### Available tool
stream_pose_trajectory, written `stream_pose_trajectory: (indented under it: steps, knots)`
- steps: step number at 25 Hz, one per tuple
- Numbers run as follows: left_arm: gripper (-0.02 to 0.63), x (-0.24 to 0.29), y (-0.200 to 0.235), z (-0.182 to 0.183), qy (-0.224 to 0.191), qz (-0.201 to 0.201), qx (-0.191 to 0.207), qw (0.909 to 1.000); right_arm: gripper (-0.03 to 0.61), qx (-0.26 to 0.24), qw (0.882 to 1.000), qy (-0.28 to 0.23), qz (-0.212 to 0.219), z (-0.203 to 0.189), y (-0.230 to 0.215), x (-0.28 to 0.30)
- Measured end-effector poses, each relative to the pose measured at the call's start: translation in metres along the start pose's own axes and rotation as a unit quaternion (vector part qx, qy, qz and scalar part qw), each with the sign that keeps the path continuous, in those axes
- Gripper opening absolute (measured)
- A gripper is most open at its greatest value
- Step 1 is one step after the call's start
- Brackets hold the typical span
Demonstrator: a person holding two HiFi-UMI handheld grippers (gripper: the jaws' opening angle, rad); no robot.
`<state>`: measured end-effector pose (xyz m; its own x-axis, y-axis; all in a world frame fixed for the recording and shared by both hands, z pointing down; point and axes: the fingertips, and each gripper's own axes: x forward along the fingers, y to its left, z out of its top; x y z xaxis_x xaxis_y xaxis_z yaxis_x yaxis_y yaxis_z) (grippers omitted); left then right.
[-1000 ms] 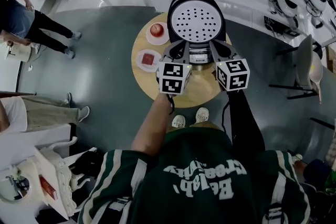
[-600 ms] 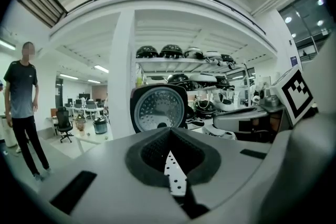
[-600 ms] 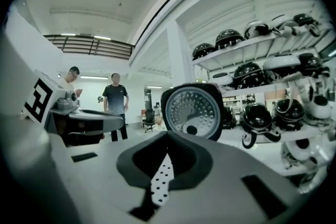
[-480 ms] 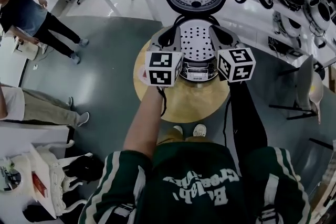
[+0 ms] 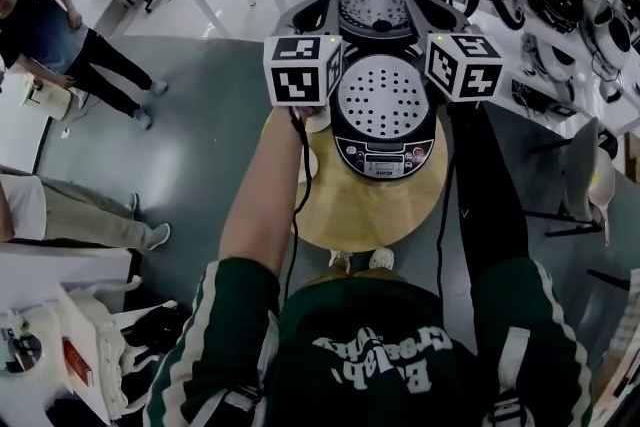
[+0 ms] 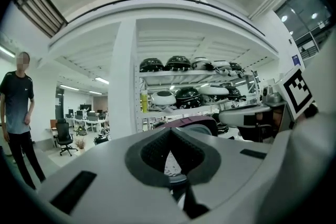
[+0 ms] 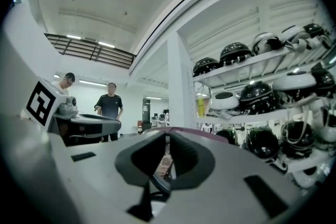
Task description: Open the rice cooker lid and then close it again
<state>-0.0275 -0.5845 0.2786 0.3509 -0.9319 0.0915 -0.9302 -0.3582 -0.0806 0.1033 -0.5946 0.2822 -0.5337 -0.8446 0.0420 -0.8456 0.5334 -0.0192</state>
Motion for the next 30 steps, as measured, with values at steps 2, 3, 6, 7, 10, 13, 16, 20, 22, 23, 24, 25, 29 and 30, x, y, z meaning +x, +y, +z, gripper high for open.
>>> stream_pose_trajectory:
  steps: [2, 3, 6, 7, 10, 13, 16, 20, 22, 23, 24, 25, 29, 30]
  knots:
    - [-0.003, 0.017, 0.010, 0.005, 0.003, -0.006, 0.000, 1.0000, 0.067, -0.014, 1.000, 0.007, 0.000, 0.009, -0.009, 0.016]
    - [-0.003, 0.025, 0.014, 0.006, 0.005, -0.010, 0.002, 0.9999, 0.094, -0.020, 1.000, 0.013, 0.001, 0.012, -0.013, 0.024]
    - [-0.003, 0.044, 0.026, 0.011, 0.006, -0.017, 0.007, 0.9998, 0.144, -0.036, 0.999, 0.028, -0.002, 0.016, -0.025, 0.045]
    - [-0.005, 0.050, 0.030, 0.012, 0.005, -0.018, 0.007, 0.9998, 0.146, -0.041, 0.999, 0.031, -0.005, 0.018, -0.030, 0.051]
    - [-0.004, 0.069, 0.037, 0.019, 0.002, -0.017, 0.004, 0.9998, 0.144, -0.044, 0.998, 0.033, -0.013, 0.024, -0.047, 0.068]
    - [-0.003, 0.092, 0.036, 0.027, 0.004, -0.024, 0.005, 0.9997, 0.114, -0.046, 0.997, 0.048, -0.029, 0.025, -0.066, 0.082]
    - [-0.003, 0.108, 0.037, 0.030, 0.016, -0.028, 0.015, 0.9994, 0.003, -0.048, 0.995, 0.071, -0.046, 0.023, -0.079, 0.092]
    - [-0.003, 0.122, 0.041, 0.021, 0.042, -0.030, 0.017, 0.9985, 0.003, -0.057, 0.992, 0.100, -0.043, 0.020, -0.079, 0.098]
    - [-0.005, 0.126, 0.042, 0.011, 0.057, -0.032, 0.013, 0.9978, 0.003, -0.081, 0.989, 0.118, -0.044, 0.017, -0.076, 0.100]
    - [-0.005, 0.127, 0.042, 0.007, 0.061, -0.033, 0.007, 0.9976, 0.003, -0.095, 0.986, 0.127, -0.044, 0.015, -0.074, 0.101]
    - [-0.005, 0.127, 0.043, 0.005, 0.061, -0.033, 0.000, 0.9976, 0.002, -0.106, 0.984, 0.135, -0.045, 0.013, -0.073, 0.101]
    - [-0.005, 0.127, 0.043, 0.004, 0.059, -0.033, -0.007, 0.9977, 0.002, -0.114, 0.982, 0.140, -0.046, 0.012, -0.072, 0.102]
    - [-0.005, 0.123, 0.041, 0.003, 0.057, -0.033, -0.026, 0.9975, 0.002, -0.104, 0.983, 0.145, -0.043, 0.009, -0.071, 0.098]
    - [-0.005, 0.120, 0.040, 0.003, 0.058, -0.033, -0.028, 0.9974, 0.002, -0.099, 0.984, 0.145, -0.042, 0.009, -0.070, 0.096]
